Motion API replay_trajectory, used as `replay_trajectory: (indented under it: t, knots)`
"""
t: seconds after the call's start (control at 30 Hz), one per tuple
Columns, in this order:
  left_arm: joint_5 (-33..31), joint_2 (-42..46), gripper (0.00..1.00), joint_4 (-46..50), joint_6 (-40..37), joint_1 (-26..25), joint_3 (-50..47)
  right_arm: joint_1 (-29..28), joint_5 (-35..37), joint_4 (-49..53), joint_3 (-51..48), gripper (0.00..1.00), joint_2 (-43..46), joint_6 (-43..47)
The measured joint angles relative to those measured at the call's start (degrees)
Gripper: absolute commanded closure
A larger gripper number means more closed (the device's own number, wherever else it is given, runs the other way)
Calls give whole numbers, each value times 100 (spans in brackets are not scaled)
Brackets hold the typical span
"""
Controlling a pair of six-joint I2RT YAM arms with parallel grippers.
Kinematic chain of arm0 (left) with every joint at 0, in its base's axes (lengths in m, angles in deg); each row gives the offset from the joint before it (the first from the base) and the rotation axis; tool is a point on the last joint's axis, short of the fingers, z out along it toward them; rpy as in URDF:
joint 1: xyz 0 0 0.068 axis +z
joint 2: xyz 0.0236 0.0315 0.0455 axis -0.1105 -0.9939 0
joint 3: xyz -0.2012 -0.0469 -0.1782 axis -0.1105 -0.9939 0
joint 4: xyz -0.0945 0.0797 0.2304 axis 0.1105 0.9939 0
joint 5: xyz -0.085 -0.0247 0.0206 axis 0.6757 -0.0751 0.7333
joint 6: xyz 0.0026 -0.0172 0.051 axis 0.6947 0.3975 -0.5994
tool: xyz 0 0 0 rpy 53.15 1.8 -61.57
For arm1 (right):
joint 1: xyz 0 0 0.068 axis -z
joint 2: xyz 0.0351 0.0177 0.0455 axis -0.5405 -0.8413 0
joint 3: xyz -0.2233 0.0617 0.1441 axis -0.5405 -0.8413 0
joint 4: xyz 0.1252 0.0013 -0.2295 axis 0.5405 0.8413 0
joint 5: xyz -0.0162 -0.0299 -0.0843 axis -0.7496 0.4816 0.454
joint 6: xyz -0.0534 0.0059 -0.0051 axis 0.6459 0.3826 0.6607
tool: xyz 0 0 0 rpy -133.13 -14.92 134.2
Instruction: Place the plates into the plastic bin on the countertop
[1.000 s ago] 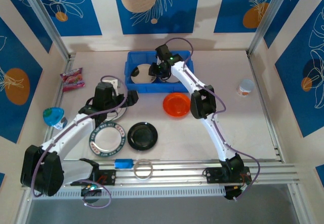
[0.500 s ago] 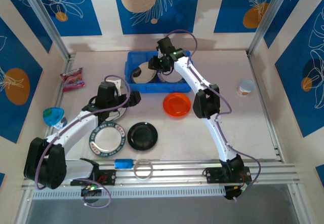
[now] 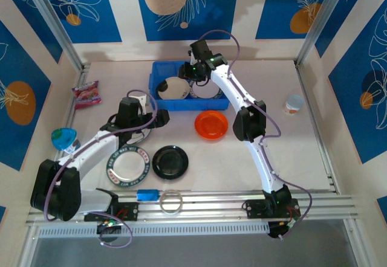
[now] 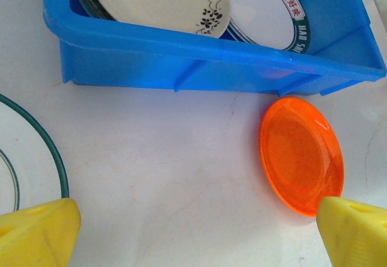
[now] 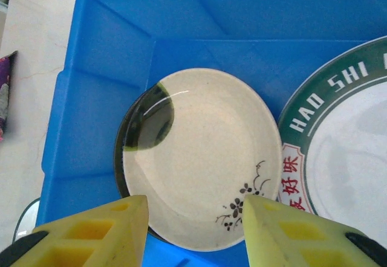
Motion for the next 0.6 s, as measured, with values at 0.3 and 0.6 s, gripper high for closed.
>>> replay_trajectory:
  t: [0.3, 0.6]
  knots:
    - [168, -247, 0, -168, 20, 0, 33, 160, -46, -11, -387, 70, -2, 63]
    - [254, -503, 1, -275, 17, 0, 39, 260, -452, -426, -726, 75, -131, -122]
